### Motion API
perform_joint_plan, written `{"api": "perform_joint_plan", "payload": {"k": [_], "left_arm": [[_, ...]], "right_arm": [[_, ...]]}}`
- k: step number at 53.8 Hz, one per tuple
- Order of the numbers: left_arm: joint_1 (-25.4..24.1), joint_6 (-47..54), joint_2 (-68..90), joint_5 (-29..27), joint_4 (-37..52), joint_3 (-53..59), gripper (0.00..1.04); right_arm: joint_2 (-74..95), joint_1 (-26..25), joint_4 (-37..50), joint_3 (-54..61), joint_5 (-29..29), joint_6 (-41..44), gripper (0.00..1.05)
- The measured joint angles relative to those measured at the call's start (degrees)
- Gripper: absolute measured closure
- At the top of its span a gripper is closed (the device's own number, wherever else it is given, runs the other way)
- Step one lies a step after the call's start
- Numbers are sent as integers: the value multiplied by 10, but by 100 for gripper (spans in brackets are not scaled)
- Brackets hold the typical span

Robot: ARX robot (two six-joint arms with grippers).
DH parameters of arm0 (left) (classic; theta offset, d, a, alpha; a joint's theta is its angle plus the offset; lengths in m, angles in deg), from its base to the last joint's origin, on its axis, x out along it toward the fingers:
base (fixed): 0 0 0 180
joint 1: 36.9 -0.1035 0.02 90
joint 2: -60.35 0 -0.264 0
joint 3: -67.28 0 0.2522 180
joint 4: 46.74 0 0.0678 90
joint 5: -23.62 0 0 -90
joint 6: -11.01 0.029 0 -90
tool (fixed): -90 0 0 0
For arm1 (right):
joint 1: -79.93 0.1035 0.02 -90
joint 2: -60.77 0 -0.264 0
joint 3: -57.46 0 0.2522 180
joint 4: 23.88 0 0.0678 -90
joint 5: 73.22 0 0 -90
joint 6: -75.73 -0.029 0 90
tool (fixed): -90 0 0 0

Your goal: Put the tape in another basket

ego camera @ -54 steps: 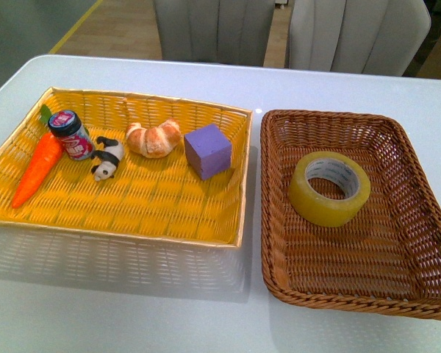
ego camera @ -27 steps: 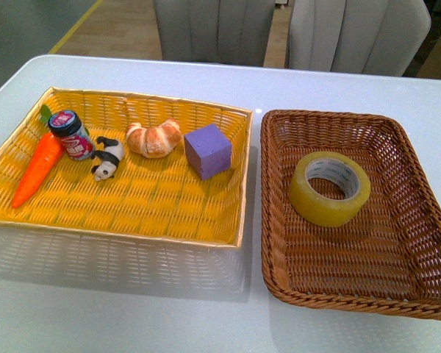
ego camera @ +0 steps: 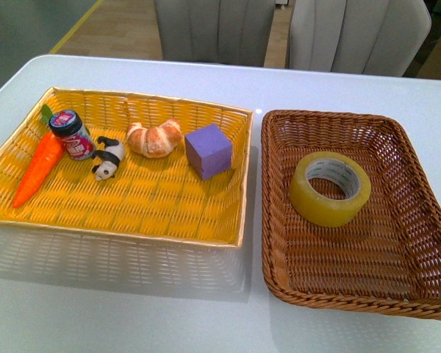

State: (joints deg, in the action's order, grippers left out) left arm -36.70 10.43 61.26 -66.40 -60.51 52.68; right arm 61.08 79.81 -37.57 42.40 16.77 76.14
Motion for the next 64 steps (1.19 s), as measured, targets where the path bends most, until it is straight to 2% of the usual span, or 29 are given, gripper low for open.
{"api": "perform_joint_plan", "payload": {"k": [11, 33, 39, 64], "left_arm": [[0, 0, 0, 0, 0, 0, 102], [0, 0, 0, 0, 0, 0, 31], [0, 0, 0, 0, 0, 0, 8], [0, 1, 0, 0, 0, 0, 9]], "right_arm": [[0, 0, 0, 0, 0, 0, 9], [0, 0, 0, 0, 0, 0, 9], [0, 0, 0, 0, 0, 0, 9], [0, 0, 0, 0, 0, 0, 9]]}}
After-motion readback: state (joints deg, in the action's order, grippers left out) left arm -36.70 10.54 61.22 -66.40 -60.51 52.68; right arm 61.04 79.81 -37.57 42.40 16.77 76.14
